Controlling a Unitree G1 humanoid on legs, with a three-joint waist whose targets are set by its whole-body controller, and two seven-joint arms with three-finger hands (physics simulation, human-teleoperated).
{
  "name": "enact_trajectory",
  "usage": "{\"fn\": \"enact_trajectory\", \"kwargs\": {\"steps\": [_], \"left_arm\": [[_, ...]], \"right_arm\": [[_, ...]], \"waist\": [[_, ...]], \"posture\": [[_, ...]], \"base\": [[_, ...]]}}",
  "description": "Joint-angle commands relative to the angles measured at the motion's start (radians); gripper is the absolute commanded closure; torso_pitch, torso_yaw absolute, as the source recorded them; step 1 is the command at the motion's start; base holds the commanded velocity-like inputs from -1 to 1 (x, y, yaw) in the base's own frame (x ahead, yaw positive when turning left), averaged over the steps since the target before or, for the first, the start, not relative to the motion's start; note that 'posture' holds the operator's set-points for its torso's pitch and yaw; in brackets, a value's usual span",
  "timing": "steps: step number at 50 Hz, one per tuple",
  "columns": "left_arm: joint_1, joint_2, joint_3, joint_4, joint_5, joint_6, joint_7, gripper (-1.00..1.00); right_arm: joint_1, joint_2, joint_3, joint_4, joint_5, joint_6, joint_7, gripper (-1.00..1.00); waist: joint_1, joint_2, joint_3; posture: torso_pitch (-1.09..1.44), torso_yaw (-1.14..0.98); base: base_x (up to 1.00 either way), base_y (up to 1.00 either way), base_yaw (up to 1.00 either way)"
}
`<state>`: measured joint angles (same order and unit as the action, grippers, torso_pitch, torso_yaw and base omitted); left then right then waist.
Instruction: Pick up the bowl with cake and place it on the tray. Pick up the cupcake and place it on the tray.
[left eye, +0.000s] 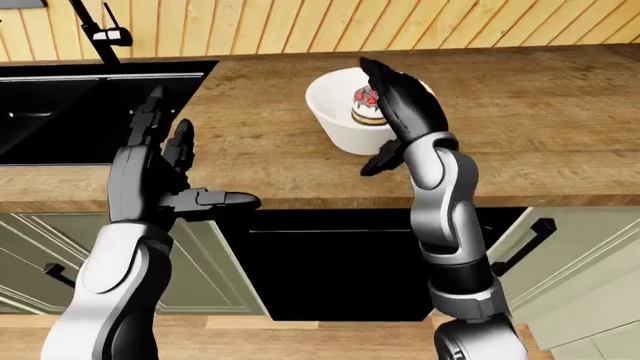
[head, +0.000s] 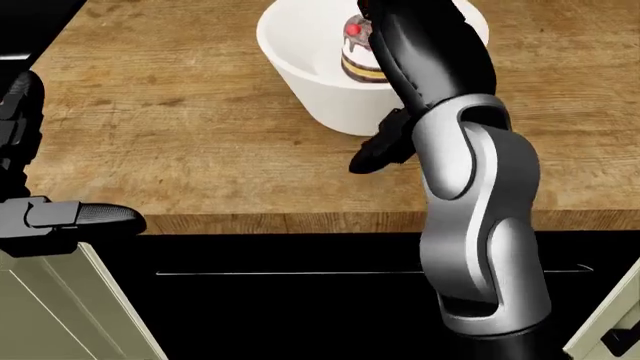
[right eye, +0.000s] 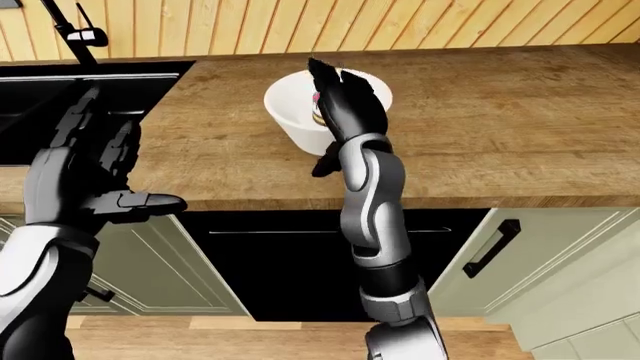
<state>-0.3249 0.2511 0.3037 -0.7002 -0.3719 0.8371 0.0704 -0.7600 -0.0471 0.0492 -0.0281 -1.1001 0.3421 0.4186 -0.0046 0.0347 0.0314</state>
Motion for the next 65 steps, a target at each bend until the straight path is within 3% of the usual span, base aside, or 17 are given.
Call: {"fn": "enact_trajectory", "kwargs": {"steps": [1,8,12,13,14,15,27,30,31,43,44,45,47,65], "left_arm": [[-0.022,0.009,0.012,-0.042,-0.007,-0.024,0.001,-1.00],[-0.023,0.010,0.014,-0.037,-0.014,-0.024,0.003,-1.00],[-0.021,0.009,0.010,-0.010,-0.012,-0.051,-0.005,-1.00],[-0.020,0.009,0.010,-0.005,-0.012,-0.055,-0.006,-1.00],[-0.019,0.009,0.010,-0.004,-0.013,-0.058,-0.007,-1.00],[-0.019,0.009,0.011,-0.007,-0.016,-0.054,-0.005,-1.00],[-0.010,0.014,0.021,-0.022,-0.035,-0.046,0.002,-1.00],[-0.010,0.014,0.021,-0.020,-0.036,-0.048,0.002,-1.00],[-0.010,0.015,0.023,-0.019,-0.037,-0.048,0.002,-1.00],[-0.009,0.019,0.027,-0.011,-0.043,-0.055,0.003,-1.00],[-0.009,0.019,0.026,-0.011,-0.043,-0.055,0.004,-1.00],[-0.010,0.018,0.028,-0.013,-0.048,-0.051,0.005,-1.00],[-0.007,0.019,0.030,-0.018,-0.052,-0.048,0.006,-1.00],[-0.024,0.027,0.031,-0.039,-0.066,-0.016,0.022,-1.00]], "right_arm": [[-0.036,-0.010,-0.008,-0.005,0.001,-0.020,-0.042,-0.56],[-0.044,-0.029,-0.015,0.085,-0.008,-0.003,-0.104,-0.35],[-0.020,-0.036,-0.005,0.164,-0.020,-0.038,-0.148,-0.33],[-0.019,-0.036,-0.005,0.172,-0.023,-0.040,-0.150,-0.29],[-0.016,-0.037,-0.001,0.184,-0.030,-0.047,-0.154,0.04],[-0.014,-0.037,0.002,0.194,-0.037,-0.053,-0.156,0.09],[0.044,-0.007,0.032,0.259,-0.121,-0.146,-0.155,0.24],[0.061,0.007,0.046,0.284,-0.139,-0.166,-0.156,0.62],[0.065,0.010,0.048,0.289,-0.146,-0.169,-0.154,0.67],[0.106,0.031,0.062,0.371,-0.199,-0.192,-0.167,0.66],[0.103,0.030,0.061,0.380,-0.198,-0.194,-0.173,0.73],[0.101,0.029,0.060,0.383,-0.199,-0.194,-0.175,0.98],[0.099,0.024,0.055,0.370,-0.196,-0.192,-0.165,1.00],[0.070,-0.034,-0.027,-0.084,-0.125,-0.070,0.099,1.00]], "waist": [[0.000,0.003,-0.025],[0.001,0.000,-0.028],[0.004,-0.001,-0.027],[0.004,-0.001,-0.028],[0.003,-0.002,-0.029],[0.003,-0.002,-0.031],[0.005,-0.006,-0.038],[0.005,-0.006,-0.040],[0.004,-0.006,-0.040],[0.002,-0.004,-0.050],[0.001,-0.004,-0.050],[0.002,-0.004,-0.050],[0.002,-0.004,-0.051],[0.010,-0.010,-0.043]], "posture": [[0.00,0.00],[0.00,0.00],[0.00,0.00],[0.00,0.00],[0.00,0.00],[0.00,0.00],[0.00,0.00],[0.00,0.00],[0.00,0.00],[0.00,0.00],[0.00,0.00],[0.00,0.00],[0.00,0.00],[0.00,0.00]], "base": [[0.00,0.00,0.00],[0.00,0.00,0.00],[0.00,0.00,0.00],[0.00,0.00,0.00],[0.00,0.00,0.00],[0.00,0.00,0.00],[0.00,0.00,0.00],[0.00,0.00,0.00],[0.00,0.00,0.00],[0.00,0.00,0.00],[0.00,0.00,0.00],[0.00,0.00,0.00],[0.00,0.00,0.00],[0.00,0.00,0.00]]}}
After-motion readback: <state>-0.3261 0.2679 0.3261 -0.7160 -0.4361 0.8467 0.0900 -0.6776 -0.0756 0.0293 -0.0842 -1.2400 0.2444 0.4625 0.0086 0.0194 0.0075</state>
